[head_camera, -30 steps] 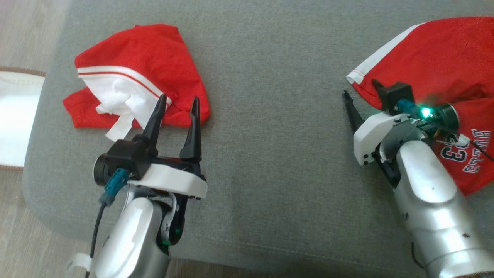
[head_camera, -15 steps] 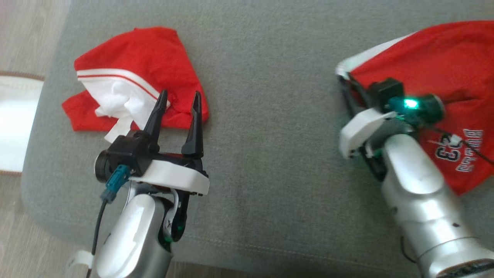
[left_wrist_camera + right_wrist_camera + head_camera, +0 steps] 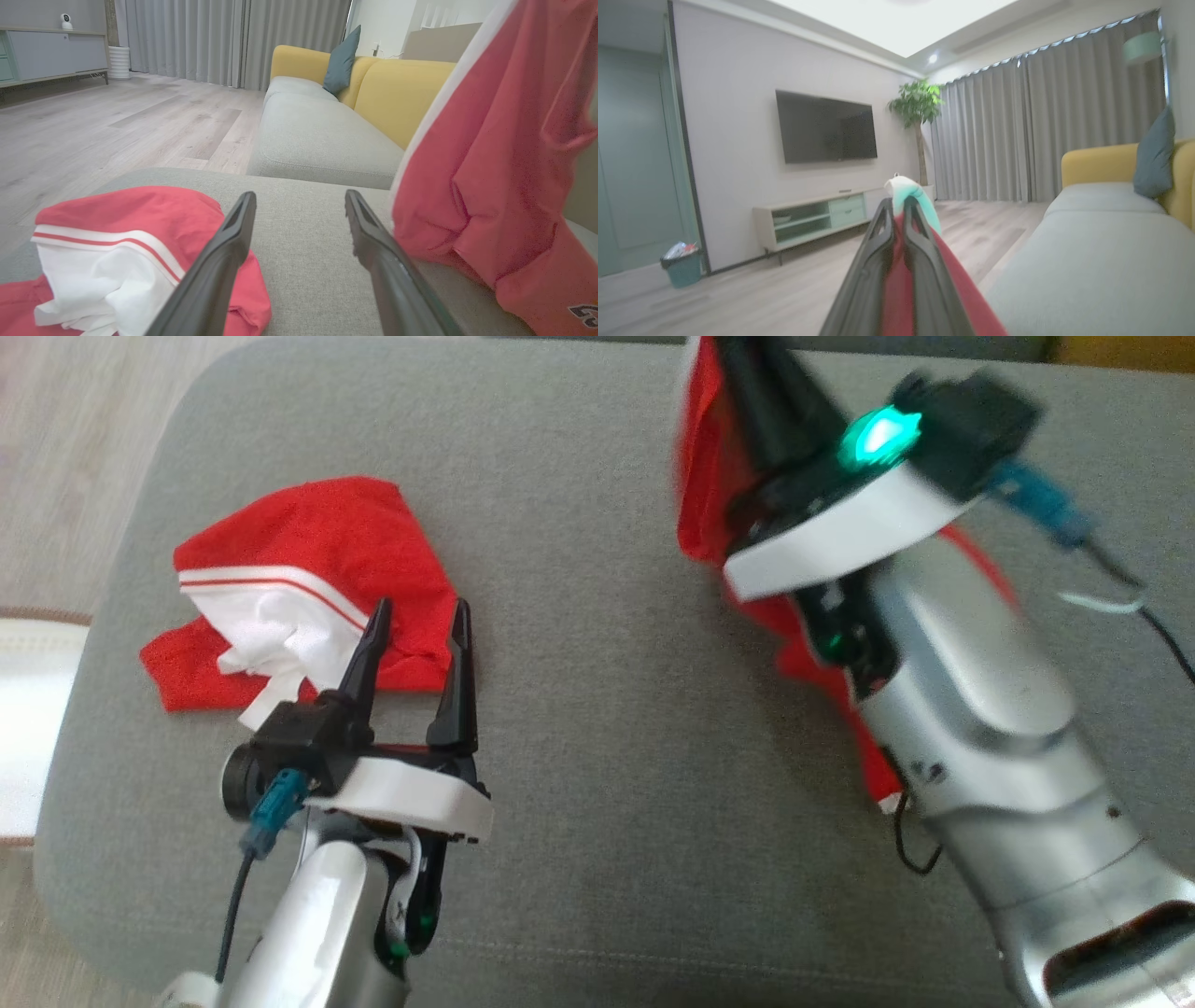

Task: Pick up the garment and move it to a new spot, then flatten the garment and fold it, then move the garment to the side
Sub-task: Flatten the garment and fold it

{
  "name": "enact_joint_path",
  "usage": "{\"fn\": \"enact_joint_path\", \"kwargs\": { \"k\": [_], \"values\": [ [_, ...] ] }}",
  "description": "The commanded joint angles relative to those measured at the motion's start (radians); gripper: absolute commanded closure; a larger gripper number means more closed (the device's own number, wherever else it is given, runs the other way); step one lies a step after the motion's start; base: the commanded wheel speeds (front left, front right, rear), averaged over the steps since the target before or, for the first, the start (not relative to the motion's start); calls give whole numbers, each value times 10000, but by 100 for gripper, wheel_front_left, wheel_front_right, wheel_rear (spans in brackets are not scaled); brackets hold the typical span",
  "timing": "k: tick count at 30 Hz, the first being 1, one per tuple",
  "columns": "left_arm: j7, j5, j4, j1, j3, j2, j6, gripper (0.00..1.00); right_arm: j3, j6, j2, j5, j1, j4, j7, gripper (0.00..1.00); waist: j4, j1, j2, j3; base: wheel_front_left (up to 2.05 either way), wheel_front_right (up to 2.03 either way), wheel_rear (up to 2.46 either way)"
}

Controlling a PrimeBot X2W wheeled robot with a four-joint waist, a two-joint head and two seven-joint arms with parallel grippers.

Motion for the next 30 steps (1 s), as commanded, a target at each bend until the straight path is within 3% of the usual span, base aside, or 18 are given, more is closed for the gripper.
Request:
{"fn": "enact_joint_path", "kwargs": {
  "k": [1, 7, 11, 15, 21, 22, 23, 30],
  "values": [
    [-122, 55, -393, -159, 406, 61, 44, 0, -260, 65, 237, 164, -262, -480, -83, 100, -171, 1, 0, -145, 0, 0, 0],
    [-122, 161, -502, -5, 483, 61, -1, 0, -2197, 65, 232, -46, 163, -448, 366, 100, -539, 1, 0, -102, 0, 0, 0],
    [-122, 239, -535, -72, 469, 61, -67, 0, -3625, 65, -296, -668, 661, -85, 670, 100, -740, 1, 0, 135, 0, 0, 0],
    [-122, 337, -481, -234, 415, 61, -204, 0, -4599, 65, -842, -1177, 725, 872, 804, 100, -852, 1, 0, 435, 0, 0, 0],
    [-122, 363, -465, -480, 301, 61, -290, 0, -5495, 65, -1107, -1680, -70, 2406, 630, 100, -840, 1, 0, 805, 0, 0, 0],
    [-122, 367, -454, -531, 269, 61, -309, 0, -5500, 65, -1212, -2013, -260, 2711, 571, 31, -821, 1, 0, 875, 0, 0, 0],
    [-122, 364, -441, -576, 237, 61, -325, 0, -5540, 65, -1243, -2241, -442, 3041, 537, 0, -803, 1, 0, 925, 0, 0, 0],
    [-122, 318, -364, -626, 184, 60, -303, 0, -5627, 65, -1105, -3238, -1204, 4496, 263, 0, -834, 1, 0, 897, 0, 0, 0]
  ]
}}
